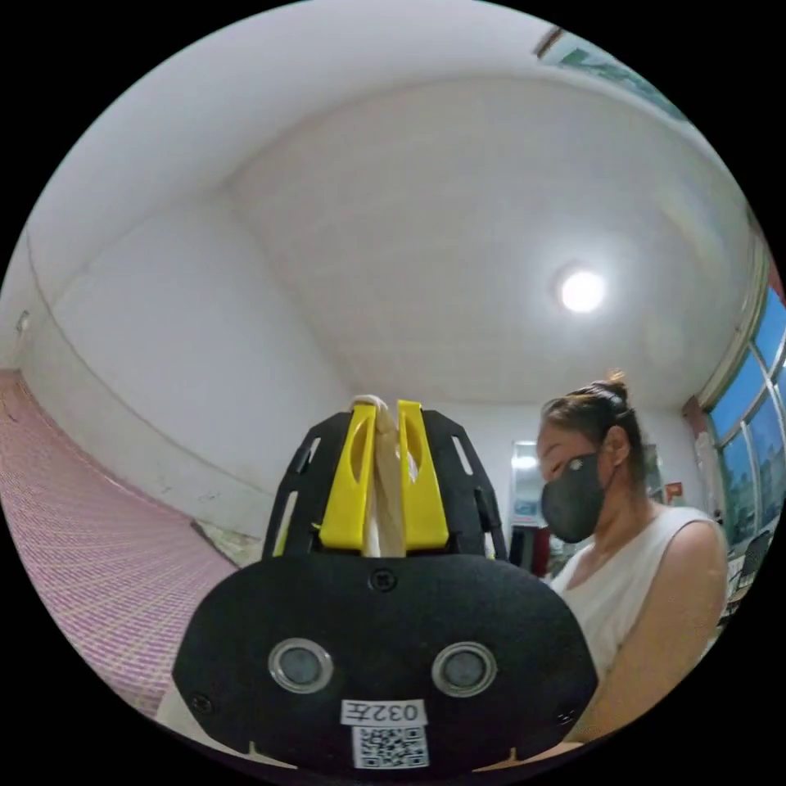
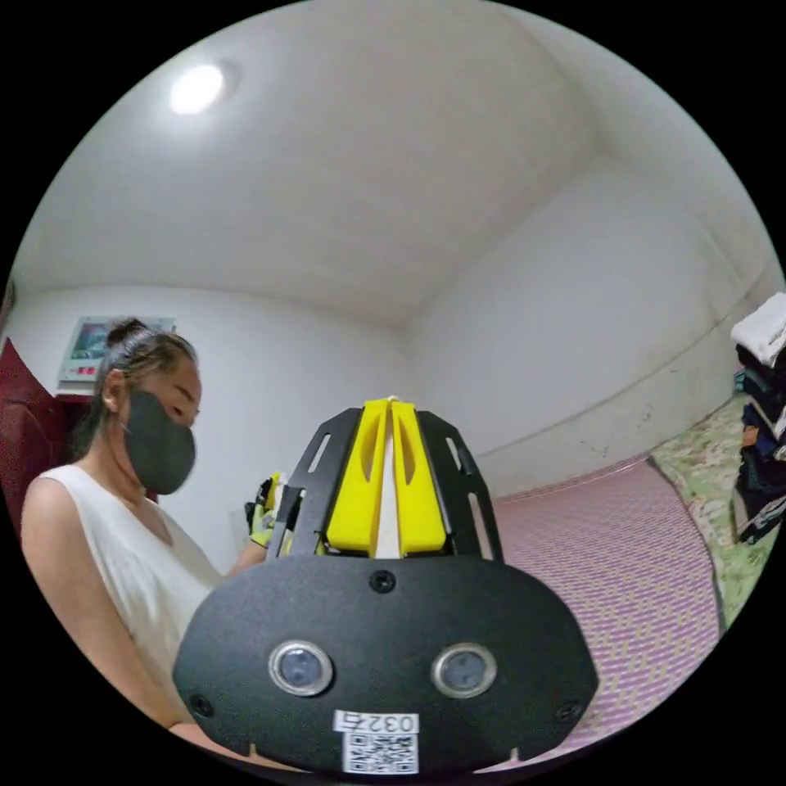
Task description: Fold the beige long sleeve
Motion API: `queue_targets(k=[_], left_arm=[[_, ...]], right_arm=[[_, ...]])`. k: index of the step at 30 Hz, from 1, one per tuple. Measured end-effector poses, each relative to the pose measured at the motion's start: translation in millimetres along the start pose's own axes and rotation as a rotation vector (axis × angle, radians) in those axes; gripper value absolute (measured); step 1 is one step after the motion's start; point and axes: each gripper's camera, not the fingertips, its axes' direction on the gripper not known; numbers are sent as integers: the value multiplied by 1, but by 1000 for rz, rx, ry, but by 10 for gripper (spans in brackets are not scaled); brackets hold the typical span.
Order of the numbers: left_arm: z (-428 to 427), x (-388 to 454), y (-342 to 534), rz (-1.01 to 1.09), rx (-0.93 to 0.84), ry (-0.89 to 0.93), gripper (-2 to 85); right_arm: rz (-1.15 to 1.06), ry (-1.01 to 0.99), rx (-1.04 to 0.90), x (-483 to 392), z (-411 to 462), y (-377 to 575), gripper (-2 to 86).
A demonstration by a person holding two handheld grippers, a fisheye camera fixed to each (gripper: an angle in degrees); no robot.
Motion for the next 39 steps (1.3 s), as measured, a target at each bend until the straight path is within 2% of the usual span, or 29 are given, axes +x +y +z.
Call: queue_targets(k=[2,4,6,7,8,9,12,14,16,18,21,23,30,39], left_arm=[[34,-39,0,10,-69,-145,24],[81,-108,3,-76,-161,-209,30],[157,-231,23,-307,-435,-319,43],[169,-262,34,-403,-509,-360,52],[181,-309,57,-548,-632,-434,72],[175,-328,77,-589,-639,-461,94],[132,-337,136,-593,-482,-358,38],[99,-348,188,-683,-511,-302,16],[57,-352,245,-813,-530,-333,9],[8,-346,307,-962,-558,-356,8],[-36,-327,348,-1038,-596,-440,14],[-48,-319,363,-1064,-639,-481,22],[-30,-324,406,-1117,-818,-515,57],[9,-345,419,-1047,-922,-624,61]], right_arm=[[-39,107,-42,20,21,-2,-9],[-60,219,-97,57,57,-3,-7],[-38,406,-247,134,128,-2,-1],[-9,459,-313,160,149,1,2],[123,538,-450,215,180,13,18],[249,585,-537,257,195,32,31],[342,566,-480,287,177,83,36],[385,550,-524,296,159,128,35],[460,555,-623,307,137,184,35],[627,553,-699,317,92,257,37],[782,600,-700,312,38,315,41],[808,666,-721,307,17,332,46],[982,707,-651,321,-18,368,76],[1024,721,-735,364,35,390,88]])
